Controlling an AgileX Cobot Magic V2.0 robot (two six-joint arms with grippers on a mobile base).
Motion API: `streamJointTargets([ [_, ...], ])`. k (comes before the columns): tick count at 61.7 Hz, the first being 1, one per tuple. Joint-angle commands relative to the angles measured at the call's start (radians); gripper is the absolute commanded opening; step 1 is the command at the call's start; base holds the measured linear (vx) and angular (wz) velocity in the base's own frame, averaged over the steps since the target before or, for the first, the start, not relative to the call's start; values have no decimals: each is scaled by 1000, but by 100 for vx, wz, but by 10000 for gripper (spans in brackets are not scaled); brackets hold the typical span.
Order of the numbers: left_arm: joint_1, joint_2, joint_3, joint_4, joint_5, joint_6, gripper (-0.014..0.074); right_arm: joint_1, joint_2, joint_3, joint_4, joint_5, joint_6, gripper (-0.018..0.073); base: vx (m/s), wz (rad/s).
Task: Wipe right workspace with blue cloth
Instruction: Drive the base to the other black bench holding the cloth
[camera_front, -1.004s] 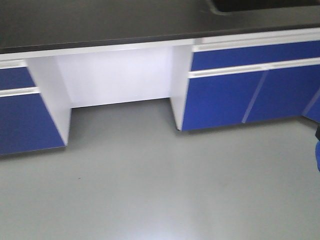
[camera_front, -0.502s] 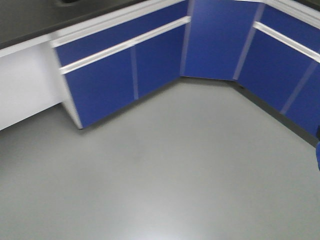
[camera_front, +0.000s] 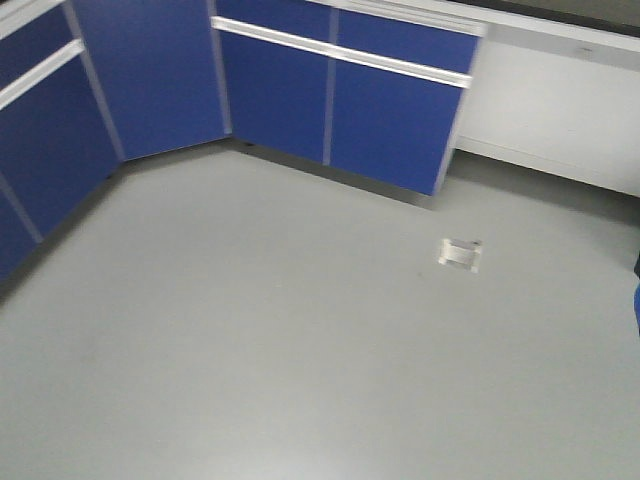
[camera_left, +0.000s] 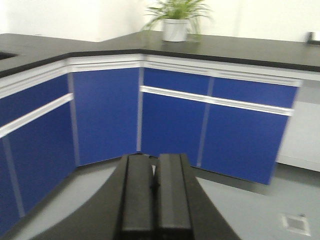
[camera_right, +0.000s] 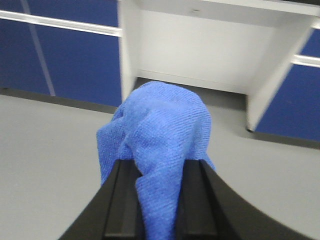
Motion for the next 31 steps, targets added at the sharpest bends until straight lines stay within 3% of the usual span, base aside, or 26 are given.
streamJointTargets([
  [1,-5,-16,30,1,-83,-8,-6,-5,-9,-27,-15,-51,-12,0,-9,-73],
  [31,-5,-16,30,1,-83,-8,-6,-5,-11,-27,-15,-38,-12,0,-7,-61],
])
